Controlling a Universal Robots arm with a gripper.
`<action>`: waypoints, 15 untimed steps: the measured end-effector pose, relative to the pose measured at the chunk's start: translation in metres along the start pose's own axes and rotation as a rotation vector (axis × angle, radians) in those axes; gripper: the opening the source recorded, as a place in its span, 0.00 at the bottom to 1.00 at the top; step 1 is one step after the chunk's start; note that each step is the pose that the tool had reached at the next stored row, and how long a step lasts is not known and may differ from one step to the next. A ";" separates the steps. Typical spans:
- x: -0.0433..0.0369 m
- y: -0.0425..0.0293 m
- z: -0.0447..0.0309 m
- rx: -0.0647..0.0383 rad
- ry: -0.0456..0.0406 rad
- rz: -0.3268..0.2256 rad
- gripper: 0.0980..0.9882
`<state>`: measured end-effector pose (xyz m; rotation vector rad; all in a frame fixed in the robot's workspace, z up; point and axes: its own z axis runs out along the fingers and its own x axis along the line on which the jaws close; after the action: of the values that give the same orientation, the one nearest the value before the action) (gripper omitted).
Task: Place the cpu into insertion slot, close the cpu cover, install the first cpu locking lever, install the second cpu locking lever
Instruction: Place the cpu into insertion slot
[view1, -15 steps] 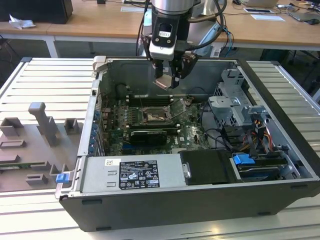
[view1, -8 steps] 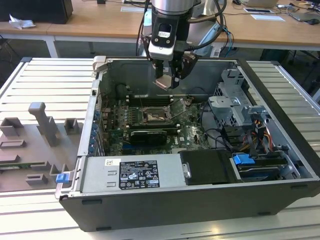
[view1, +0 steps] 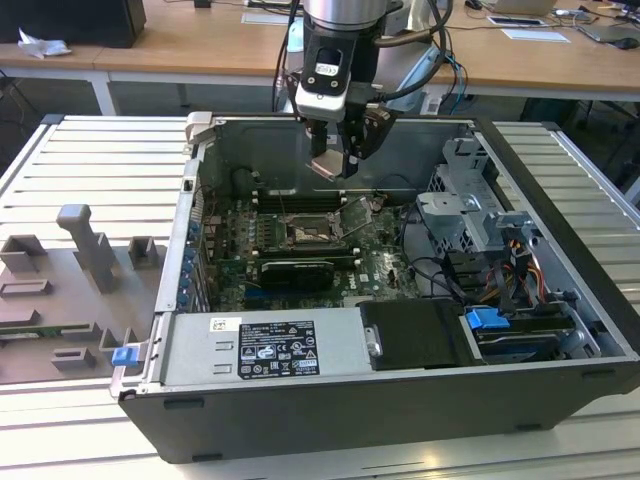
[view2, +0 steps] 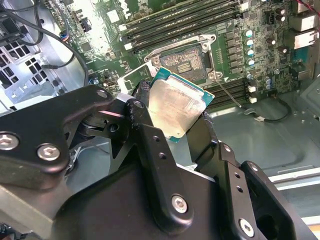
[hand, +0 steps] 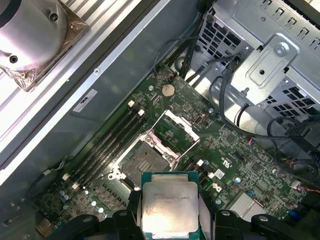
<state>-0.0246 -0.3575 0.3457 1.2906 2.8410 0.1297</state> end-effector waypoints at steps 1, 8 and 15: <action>0.0000 0.0000 0.0001 0.000 -0.0002 0.002 0.50; 0.0000 -0.0001 0.0006 0.000 -0.0016 0.020 0.50; 0.0000 -0.0001 0.0013 -0.001 -0.0041 0.050 0.50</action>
<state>-0.0246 -0.3575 0.3444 1.3605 2.8059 0.1290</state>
